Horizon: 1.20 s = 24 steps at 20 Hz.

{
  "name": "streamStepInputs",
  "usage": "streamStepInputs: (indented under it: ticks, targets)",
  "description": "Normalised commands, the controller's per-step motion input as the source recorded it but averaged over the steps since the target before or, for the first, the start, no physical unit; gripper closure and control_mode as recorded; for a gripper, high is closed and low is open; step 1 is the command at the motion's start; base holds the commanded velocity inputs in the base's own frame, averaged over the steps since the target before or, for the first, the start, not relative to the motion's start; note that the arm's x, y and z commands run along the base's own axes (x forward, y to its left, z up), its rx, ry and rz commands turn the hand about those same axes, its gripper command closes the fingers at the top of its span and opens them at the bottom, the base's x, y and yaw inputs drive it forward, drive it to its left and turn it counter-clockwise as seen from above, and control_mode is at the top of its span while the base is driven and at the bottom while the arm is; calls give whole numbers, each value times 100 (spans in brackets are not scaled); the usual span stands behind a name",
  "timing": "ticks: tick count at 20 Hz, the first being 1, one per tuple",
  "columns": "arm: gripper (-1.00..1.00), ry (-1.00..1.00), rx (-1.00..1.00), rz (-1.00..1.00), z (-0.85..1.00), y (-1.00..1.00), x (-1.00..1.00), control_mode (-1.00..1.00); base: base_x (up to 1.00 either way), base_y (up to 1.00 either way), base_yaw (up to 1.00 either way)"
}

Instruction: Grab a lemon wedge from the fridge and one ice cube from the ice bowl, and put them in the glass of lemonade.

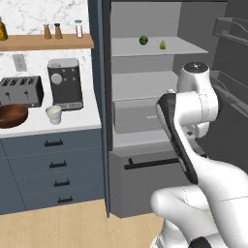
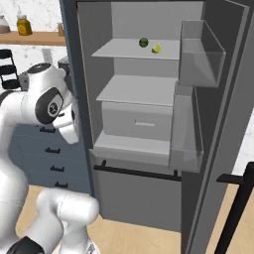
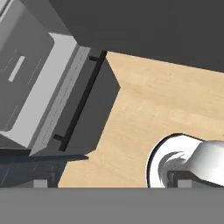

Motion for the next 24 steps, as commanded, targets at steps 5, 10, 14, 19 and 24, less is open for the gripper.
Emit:
streamStepInputs:
  ticks: [5,10,14,19,24]
  targets:
    - [-100,3,21,35,0,-89,0,-100,0,0,0]
    - [-100,0,0,7,-2,-12,0,-100,0,0,0]
    - [-100,-7,-20,0,-20,-2,0,-100,0,0,0]
    - [-100,-6,-14,0,-8,-16,2,-100,0,0,0]
    - [-100,0,0,2,0,-5,10,-100,0,0,0]
